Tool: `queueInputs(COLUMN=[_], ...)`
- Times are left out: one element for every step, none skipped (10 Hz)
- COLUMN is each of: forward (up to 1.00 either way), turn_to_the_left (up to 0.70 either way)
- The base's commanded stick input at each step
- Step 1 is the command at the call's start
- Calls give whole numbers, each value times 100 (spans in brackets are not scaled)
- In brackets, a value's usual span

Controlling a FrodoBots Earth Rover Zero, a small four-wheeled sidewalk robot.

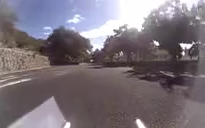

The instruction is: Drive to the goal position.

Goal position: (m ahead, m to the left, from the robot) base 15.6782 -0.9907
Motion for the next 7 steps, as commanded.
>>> queueInputs(forward=[70, 70, 70, 70, 70, 70, 70], turn_to_the_left=[0, 0, 0, 0, 0, 0, 0])
